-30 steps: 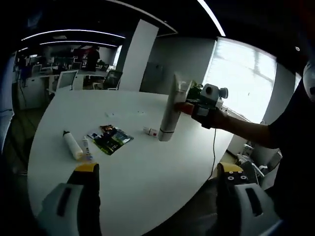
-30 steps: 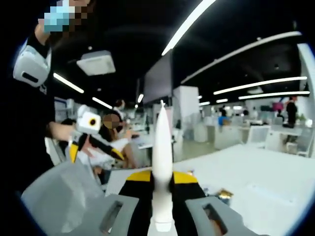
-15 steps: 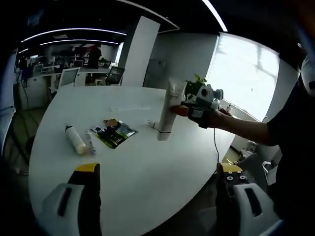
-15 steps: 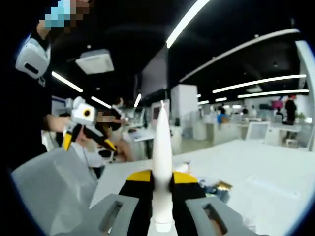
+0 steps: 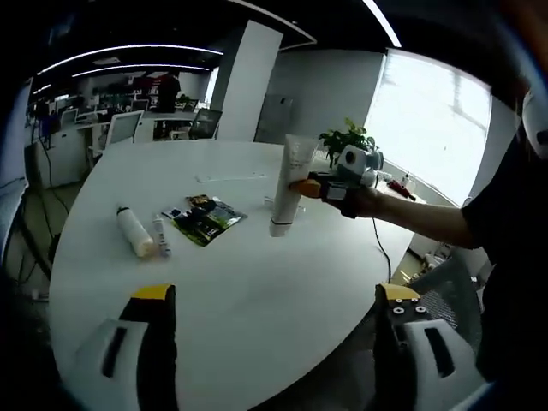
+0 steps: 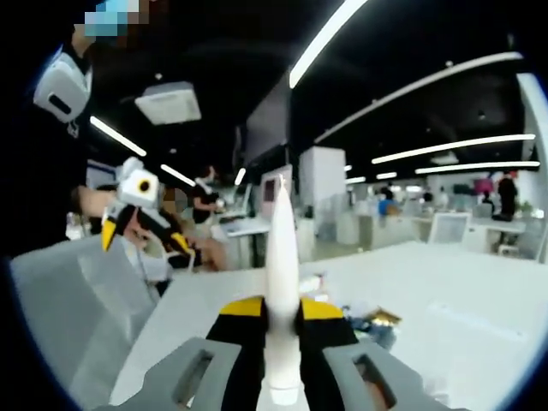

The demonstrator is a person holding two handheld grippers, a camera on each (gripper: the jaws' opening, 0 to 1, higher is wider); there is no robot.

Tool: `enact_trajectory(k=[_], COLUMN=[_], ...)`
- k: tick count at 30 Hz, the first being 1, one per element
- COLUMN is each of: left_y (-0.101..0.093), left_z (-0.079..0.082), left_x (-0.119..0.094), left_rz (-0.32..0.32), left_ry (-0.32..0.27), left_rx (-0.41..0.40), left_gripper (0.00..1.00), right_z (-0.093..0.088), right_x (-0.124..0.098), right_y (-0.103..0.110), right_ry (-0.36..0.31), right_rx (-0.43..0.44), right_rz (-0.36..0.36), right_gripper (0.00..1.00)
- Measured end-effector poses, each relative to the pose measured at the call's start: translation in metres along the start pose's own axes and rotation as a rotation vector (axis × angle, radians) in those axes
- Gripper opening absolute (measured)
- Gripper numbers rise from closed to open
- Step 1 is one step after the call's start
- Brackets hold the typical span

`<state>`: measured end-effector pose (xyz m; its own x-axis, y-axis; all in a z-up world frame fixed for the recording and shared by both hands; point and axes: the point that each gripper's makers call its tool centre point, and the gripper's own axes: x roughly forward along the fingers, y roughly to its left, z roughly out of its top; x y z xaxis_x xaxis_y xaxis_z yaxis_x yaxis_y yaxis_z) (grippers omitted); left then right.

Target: Arrange the skincare products in the storage area until every visible bottle or jar stands upright without overlapping.

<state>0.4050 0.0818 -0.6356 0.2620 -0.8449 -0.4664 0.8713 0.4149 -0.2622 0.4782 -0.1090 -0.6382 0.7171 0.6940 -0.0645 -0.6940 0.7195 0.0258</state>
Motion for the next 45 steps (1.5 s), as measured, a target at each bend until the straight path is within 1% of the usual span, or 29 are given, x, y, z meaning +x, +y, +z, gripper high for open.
enact_trajectory(k=[3,6,12,15,19,23,27,28,32,38,45], left_y=[-0.001,-0.001,0.001,0.000,0.001,0.001,0.000,0.000,0.003,0.005,0.003], left_z=[-0.001,-0.003,-0.008,-0.010,-0.013,-0.015,-0.015,-0.015,-0.013,-0.014,-0.014], left_x=[0.000,-0.001,-0.001,-0.001,-0.001,0.001,0.004,0.004,0.005,0.005,0.010], left_rz=[0.003,0.011,0.021,0.021,0.031,0.032,0.030,0.030,0.034,0.036,0.022], left_ry=[0.009,0.017,0.023,0.031,0.042,0.041,0.047,0.047,0.043,0.048,0.055], left_rx=[0.010,0.025,0.025,0.026,0.031,0.025,0.027,0.028,0.027,0.023,0.026], left_gripper=[0.90,0.90,0.89,0.89,0.89,0.88,0.88,0.88,0.88,0.87,0.87], right_z=[-0.004,-0.008,-0.016,-0.025,-0.033,-0.033,-0.039,-0.038,-0.039,-0.039,-0.039], right_x=[0.001,0.001,0.002,0.003,0.003,0.003,0.005,0.005,0.003,-0.001,-0.002], right_y=[-0.002,-0.002,-0.004,-0.005,-0.007,-0.006,-0.005,-0.006,-0.010,-0.007,-0.004], right_ry=[0.001,0.023,0.017,0.027,0.032,0.020,0.045,0.030,0.024,0.008,0.033], right_rx=[0.010,-0.005,-0.008,-0.020,-0.015,-0.012,-0.043,-0.035,-0.036,-0.036,-0.060], right_rz=[0.003,0.005,0.013,0.026,0.026,0.028,0.040,0.041,0.035,0.052,0.053], right_gripper=[0.05,0.05,0.05,0.05,0.05,0.05,0.05,0.05,0.06,0.07,0.09])
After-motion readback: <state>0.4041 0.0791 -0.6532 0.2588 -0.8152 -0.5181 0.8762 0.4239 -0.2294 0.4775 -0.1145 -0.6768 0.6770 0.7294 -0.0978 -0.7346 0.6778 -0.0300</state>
